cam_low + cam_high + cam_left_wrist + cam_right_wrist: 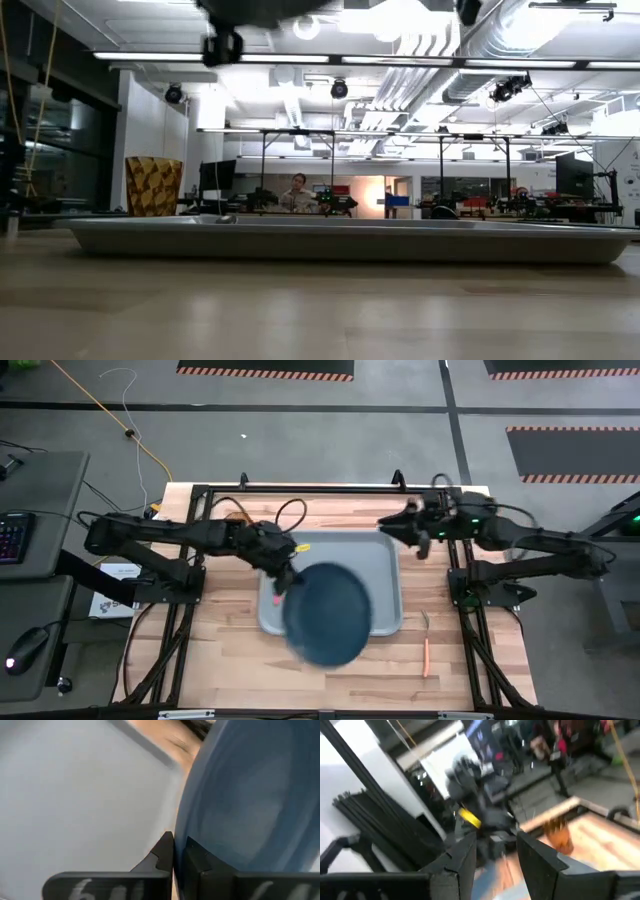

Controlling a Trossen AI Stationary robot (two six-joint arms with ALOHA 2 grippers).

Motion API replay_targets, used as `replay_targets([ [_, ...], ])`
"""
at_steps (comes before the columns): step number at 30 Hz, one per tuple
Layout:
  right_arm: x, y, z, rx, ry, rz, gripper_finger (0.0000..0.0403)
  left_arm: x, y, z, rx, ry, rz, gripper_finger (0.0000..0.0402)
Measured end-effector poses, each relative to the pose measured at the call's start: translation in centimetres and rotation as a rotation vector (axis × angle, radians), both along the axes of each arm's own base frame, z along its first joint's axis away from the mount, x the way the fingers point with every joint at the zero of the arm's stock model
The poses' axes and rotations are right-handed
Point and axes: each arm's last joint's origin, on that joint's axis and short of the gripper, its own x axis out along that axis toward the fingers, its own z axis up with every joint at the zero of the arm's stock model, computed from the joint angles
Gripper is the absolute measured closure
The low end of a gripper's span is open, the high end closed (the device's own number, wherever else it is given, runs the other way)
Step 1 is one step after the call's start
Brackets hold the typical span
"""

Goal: Pick and place plate/cup/fork/spoon on tray
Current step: Put the blue plate on the gray tray

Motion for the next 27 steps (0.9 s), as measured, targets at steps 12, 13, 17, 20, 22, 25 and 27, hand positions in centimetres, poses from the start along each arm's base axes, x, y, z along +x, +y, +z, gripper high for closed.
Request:
replay_targets([
  [12, -1.5, 0.0, -0.4, -0.019, 0.078, -0.117, 0.0269, 7.7, 3.4, -9.4, -0.026, 0.072, 0.359, 0.0401],
  [13, -1.4, 0.0, -0.7, -0.014, 0.105, -0.12, 0.0269, 7.9, 3.2, -10.1, -0.05, 0.101, 0.342, 0.0401],
  [17, -0.9, -0.1, -1.5, 0.018, 0.175, -0.124, 0.0269, 7.2, 2.6, -12.3, -0.087, 0.172, 0.365, 0.0401],
  [20, -0.5, -0.2, -1.8, 0.022, 0.199, -0.121, 0.0269, 6.1, 2.6, -13.5, -0.089, 0.216, 0.434, 0.0401],
  [22, -0.3, -0.1, -2.0, 0.022, 0.211, -0.119, 0.0269, 5.4, 2.6, -14.1, -0.103, 0.235, 0.47, 0.0401],
  [25, -0.2, -0.1, -2.2, 0.019, 0.228, -0.113, 0.0269, 5.1, 2.6, -14.5, -0.122, 0.242, 0.487, 0.0401],
  [27, -0.1, -0.1, -2.2, 0.019, 0.227, -0.113, 0.0269, 4.9, 2.5, -14.7, -0.125, 0.259, 0.485, 0.0401],
])
